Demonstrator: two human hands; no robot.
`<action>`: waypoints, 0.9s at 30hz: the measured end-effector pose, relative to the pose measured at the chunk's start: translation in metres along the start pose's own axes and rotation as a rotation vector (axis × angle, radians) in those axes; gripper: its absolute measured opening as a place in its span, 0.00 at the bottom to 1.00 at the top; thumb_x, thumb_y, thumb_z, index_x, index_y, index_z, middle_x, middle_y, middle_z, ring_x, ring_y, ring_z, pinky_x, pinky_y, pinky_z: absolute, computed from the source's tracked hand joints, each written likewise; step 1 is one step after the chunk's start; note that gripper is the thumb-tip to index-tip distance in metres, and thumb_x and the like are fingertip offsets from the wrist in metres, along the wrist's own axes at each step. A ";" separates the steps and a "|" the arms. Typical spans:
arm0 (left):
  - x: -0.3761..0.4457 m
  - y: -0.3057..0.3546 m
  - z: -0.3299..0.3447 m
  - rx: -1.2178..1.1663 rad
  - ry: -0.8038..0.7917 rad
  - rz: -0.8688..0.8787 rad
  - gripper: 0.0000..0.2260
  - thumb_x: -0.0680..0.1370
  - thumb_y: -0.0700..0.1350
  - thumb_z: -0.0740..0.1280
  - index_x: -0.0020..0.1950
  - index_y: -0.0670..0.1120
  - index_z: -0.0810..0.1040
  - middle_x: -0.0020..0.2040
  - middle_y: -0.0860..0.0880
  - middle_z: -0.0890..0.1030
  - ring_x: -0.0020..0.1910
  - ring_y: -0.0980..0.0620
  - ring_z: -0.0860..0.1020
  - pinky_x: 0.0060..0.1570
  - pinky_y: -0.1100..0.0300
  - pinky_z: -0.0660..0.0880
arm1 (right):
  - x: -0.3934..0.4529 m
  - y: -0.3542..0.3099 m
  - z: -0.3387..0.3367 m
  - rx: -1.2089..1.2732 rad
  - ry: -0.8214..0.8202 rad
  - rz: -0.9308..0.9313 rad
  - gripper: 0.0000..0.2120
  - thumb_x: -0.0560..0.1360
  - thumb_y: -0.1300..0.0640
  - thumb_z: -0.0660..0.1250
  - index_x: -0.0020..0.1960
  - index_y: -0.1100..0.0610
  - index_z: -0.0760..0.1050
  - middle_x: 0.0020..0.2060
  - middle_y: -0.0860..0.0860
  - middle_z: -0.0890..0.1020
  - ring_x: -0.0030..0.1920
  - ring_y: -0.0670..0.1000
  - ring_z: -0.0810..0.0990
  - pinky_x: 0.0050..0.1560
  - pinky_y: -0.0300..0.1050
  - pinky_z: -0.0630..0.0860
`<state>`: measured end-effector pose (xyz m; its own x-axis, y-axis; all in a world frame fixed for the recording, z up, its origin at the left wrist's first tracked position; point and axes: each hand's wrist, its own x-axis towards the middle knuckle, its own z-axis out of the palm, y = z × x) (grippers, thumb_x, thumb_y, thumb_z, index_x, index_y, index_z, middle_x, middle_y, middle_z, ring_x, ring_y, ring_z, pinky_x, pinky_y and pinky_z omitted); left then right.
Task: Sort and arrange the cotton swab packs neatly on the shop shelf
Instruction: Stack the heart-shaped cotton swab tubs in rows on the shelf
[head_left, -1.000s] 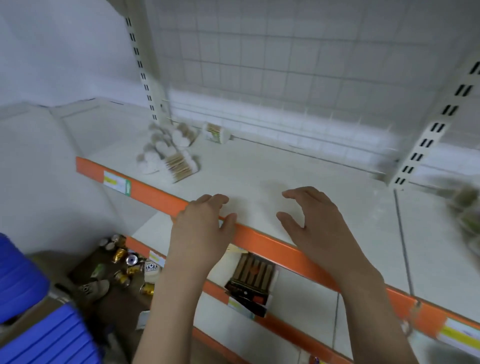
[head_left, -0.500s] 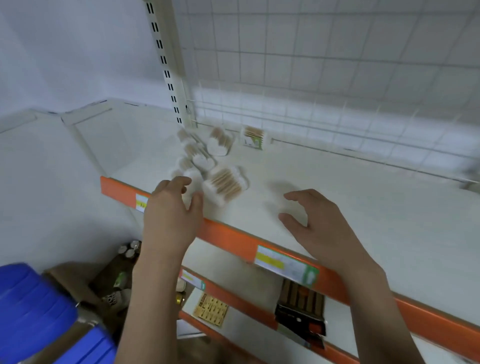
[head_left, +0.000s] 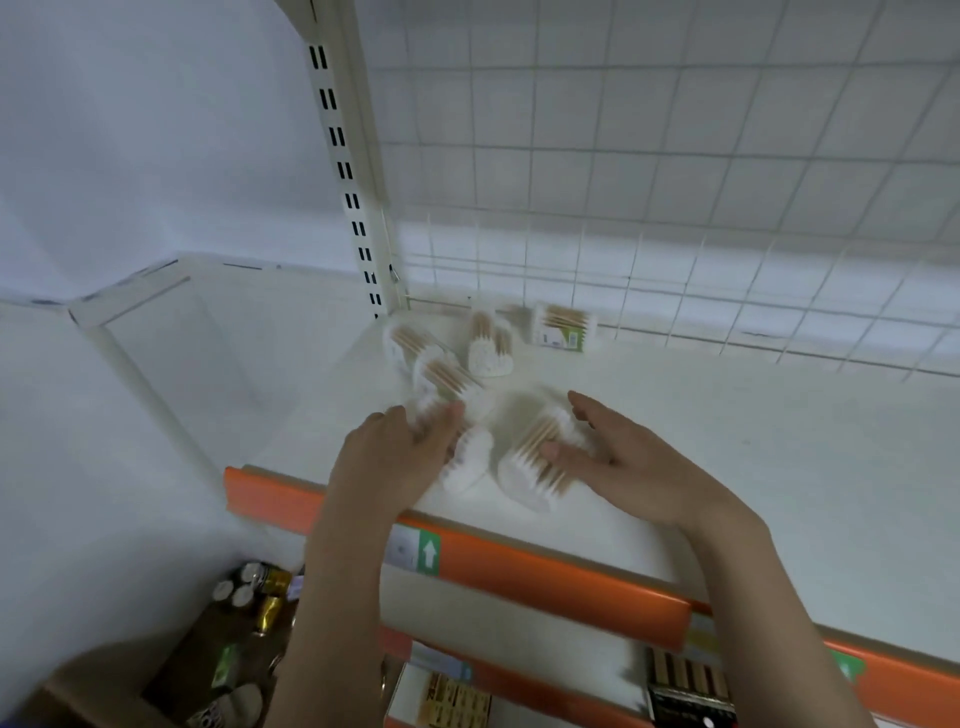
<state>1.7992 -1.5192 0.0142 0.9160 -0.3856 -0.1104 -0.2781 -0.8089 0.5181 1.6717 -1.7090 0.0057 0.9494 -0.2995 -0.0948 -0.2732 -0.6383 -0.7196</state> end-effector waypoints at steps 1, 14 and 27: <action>0.003 0.001 -0.001 0.000 -0.021 0.021 0.33 0.71 0.71 0.51 0.51 0.45 0.77 0.47 0.48 0.78 0.47 0.49 0.76 0.43 0.58 0.69 | 0.001 -0.002 0.000 0.023 -0.047 -0.010 0.36 0.72 0.35 0.59 0.75 0.47 0.53 0.72 0.40 0.61 0.71 0.42 0.61 0.68 0.38 0.56; -0.003 0.002 -0.003 -0.371 0.062 0.111 0.27 0.67 0.63 0.70 0.61 0.52 0.70 0.53 0.53 0.76 0.48 0.54 0.75 0.40 0.61 0.68 | -0.006 -0.003 0.007 0.343 0.125 -0.087 0.19 0.65 0.43 0.73 0.53 0.44 0.73 0.48 0.44 0.79 0.51 0.45 0.78 0.52 0.41 0.75; -0.076 0.111 0.054 -0.275 0.223 0.440 0.30 0.68 0.55 0.72 0.68 0.60 0.67 0.59 0.55 0.68 0.51 0.61 0.67 0.51 0.62 0.65 | -0.115 0.062 -0.083 -0.056 0.503 -0.075 0.27 0.68 0.57 0.75 0.64 0.49 0.70 0.58 0.44 0.71 0.57 0.40 0.70 0.53 0.20 0.60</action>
<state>1.6829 -1.6037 0.0345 0.7777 -0.5335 0.3325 -0.5897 -0.4360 0.6798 1.5331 -1.7728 0.0293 0.7786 -0.5465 0.3084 -0.2276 -0.7040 -0.6727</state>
